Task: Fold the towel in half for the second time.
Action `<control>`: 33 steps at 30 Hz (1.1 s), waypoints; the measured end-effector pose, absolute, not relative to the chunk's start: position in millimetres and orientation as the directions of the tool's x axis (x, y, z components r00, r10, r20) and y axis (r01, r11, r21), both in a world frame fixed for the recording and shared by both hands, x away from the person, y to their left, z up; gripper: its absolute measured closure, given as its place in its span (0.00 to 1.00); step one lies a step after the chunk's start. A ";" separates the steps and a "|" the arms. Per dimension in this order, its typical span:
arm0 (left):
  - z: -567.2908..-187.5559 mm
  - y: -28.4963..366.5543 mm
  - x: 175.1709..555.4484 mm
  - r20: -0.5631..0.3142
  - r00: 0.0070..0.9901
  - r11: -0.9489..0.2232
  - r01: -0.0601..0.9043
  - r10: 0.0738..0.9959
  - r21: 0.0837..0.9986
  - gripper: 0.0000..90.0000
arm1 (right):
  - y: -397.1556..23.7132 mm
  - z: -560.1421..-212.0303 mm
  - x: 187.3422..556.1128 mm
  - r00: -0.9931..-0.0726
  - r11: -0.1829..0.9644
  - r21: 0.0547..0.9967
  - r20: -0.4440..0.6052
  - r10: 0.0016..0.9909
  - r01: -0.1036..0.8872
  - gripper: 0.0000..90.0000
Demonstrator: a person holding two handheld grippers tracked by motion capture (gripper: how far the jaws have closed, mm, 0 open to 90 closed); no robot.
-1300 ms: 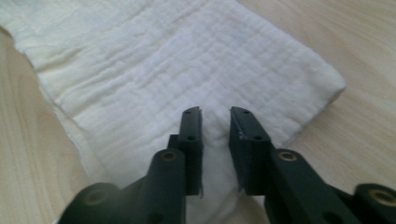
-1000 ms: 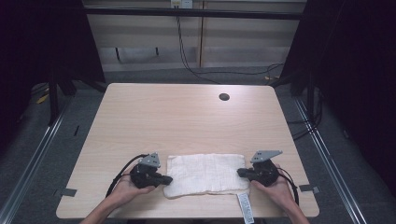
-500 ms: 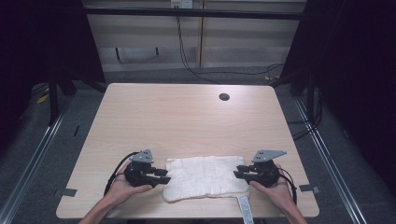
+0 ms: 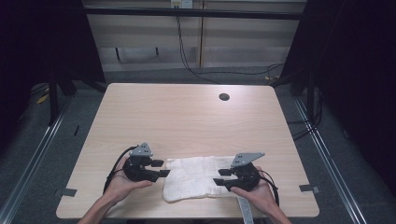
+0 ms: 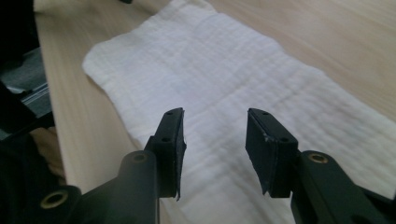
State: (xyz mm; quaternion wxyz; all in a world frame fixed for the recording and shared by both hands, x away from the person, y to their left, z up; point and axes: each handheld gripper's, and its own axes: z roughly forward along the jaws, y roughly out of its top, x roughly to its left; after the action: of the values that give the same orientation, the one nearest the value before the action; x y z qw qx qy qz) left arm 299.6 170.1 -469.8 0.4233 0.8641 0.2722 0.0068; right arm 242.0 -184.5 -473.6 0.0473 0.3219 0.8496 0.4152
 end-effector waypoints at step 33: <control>-476.4 157.2 367.8 -0.265 0.825 -0.457 0.510 0.499 0.728 0.50 | -49.6 -459.9 262.4 -0.896 0.594 0.681 0.237 0.375 0.429 0.58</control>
State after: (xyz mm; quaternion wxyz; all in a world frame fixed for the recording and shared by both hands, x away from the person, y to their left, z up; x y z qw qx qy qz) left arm 367.8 157.2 -476.4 0.4289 0.8535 0.2958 -0.0063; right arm 262.4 -49.6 -459.9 -0.0342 0.2253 0.8921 0.3901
